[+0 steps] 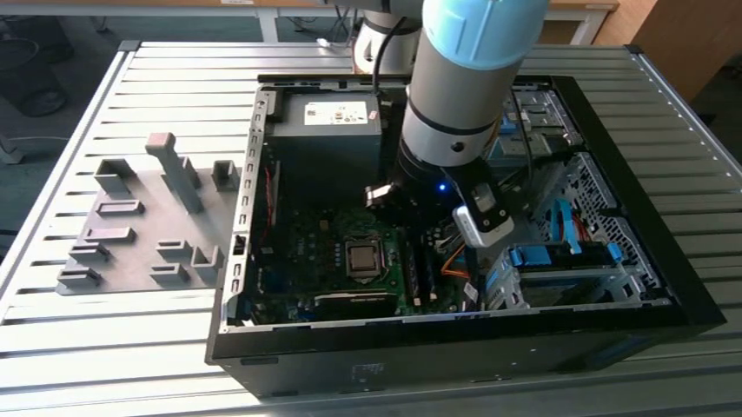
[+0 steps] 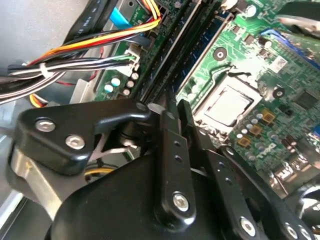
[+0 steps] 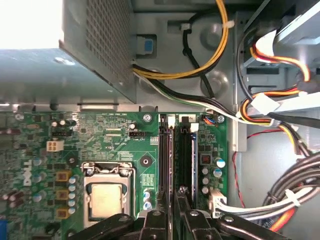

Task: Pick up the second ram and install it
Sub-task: 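Press down the second ram until it locks into place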

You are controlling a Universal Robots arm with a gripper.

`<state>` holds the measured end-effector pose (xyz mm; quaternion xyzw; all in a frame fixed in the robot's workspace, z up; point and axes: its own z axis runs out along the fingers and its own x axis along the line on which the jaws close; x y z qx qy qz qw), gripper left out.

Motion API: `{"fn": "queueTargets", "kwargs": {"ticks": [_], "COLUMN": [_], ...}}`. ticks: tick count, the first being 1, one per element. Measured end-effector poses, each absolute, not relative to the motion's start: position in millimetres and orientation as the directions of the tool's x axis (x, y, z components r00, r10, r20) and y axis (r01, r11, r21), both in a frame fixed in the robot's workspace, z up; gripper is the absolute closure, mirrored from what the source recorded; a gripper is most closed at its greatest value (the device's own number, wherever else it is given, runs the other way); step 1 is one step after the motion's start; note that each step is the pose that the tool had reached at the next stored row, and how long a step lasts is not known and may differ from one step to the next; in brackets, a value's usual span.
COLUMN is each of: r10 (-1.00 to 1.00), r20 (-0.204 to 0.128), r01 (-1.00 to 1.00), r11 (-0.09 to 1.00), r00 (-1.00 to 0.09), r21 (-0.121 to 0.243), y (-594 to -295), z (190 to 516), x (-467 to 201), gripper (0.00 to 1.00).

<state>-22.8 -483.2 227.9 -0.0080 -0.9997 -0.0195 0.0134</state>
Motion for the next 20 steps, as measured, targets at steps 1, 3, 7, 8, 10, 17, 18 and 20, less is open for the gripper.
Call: {"fn": "queueTargets", "kwargs": {"ticks": [1,3,7,8,10,17,18,20], "r10": [0.015,0.016,0.016,0.016,0.016,0.016,0.016,0.016], "r20": [0.027,0.027,0.027,0.027,0.027,0.028,0.028,0.028], "r01": [0.017,0.017,0.017,0.017,0.017,0.017,0.017,0.017], "r11": [0.999,0.999,0.999,0.999,0.999,0.999,0.999,0.999], "r00": [-1.0,-1.0,-1.0,-1.0,-1.0,-0.999,-0.999,-0.999], "r21": [0.039,0.039,0.039,0.039,0.039,0.039,0.039,0.039], "y": [-483.2,-483.2,-483.2,-483.2,-483.2,-483.5,-483.5,-483.5], "z": [228.2,228.2,228.3,228.3,227.7,233.0,233.3,233.2], "x": [-22.8,-22.8,-22.9,-22.9,-22.8,-22.9,-22.8,-22.5], "gripper": [0.8,0.89,0.89,0.89,0.89,0.89,0.89,0.89]}}
